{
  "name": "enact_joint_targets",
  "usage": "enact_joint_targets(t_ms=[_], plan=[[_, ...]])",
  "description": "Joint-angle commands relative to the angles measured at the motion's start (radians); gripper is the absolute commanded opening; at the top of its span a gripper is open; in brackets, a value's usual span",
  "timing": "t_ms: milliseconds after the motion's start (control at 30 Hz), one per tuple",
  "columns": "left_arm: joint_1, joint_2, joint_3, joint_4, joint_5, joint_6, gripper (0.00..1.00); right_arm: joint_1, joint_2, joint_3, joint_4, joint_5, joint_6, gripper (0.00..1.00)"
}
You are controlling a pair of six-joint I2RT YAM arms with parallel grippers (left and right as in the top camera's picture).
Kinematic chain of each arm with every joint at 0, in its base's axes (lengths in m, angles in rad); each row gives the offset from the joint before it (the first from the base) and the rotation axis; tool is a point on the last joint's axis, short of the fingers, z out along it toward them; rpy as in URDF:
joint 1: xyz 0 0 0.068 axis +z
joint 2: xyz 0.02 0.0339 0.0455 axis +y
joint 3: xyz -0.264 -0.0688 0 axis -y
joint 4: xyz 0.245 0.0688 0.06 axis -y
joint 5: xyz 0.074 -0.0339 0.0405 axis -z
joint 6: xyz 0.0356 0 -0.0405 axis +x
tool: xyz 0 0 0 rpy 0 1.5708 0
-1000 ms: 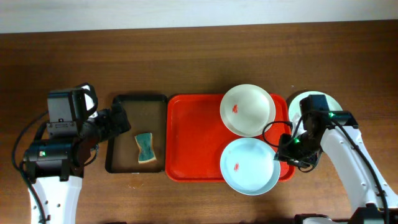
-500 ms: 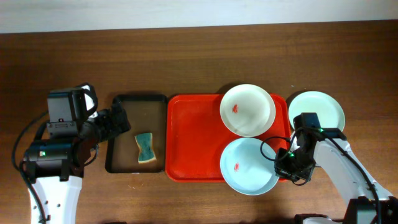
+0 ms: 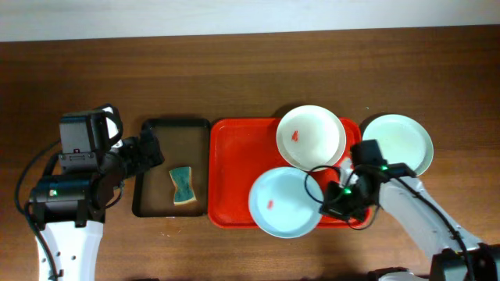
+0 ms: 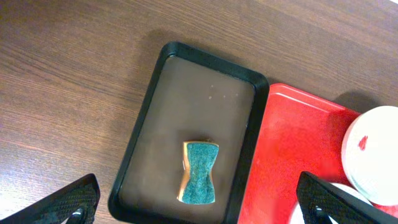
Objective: Clean dirty plates on tray and stack at the side
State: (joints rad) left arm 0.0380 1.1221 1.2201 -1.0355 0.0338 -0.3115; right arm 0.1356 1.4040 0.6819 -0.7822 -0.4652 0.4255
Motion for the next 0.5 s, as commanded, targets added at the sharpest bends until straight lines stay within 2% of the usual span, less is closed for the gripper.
enact_joint_targets(t_ms=[0,133,233,400,467], plan=[[0.004,-0.002,0.009,0.001,0.004,-0.010,0.99,0.140,-0.001,0.000,0.152,0.029,0.203,0.04],[0.004,-0.002,0.009,0.001,0.004,-0.010,0.99,0.299,0.011,0.000,0.331,0.208,0.318,0.04],[0.004,-0.002,0.009,0.001,0.004,-0.010,0.99,0.374,0.046,0.000,0.388,0.294,0.320,0.04],[0.004,-0.002,0.009,0.001,0.004,-0.010,0.99,0.381,0.063,0.001,0.402,0.298,0.319,0.05],[0.004,-0.002,0.009,0.001,0.004,-0.010,0.99,0.381,0.063,0.001,0.405,0.306,0.312,0.11]])
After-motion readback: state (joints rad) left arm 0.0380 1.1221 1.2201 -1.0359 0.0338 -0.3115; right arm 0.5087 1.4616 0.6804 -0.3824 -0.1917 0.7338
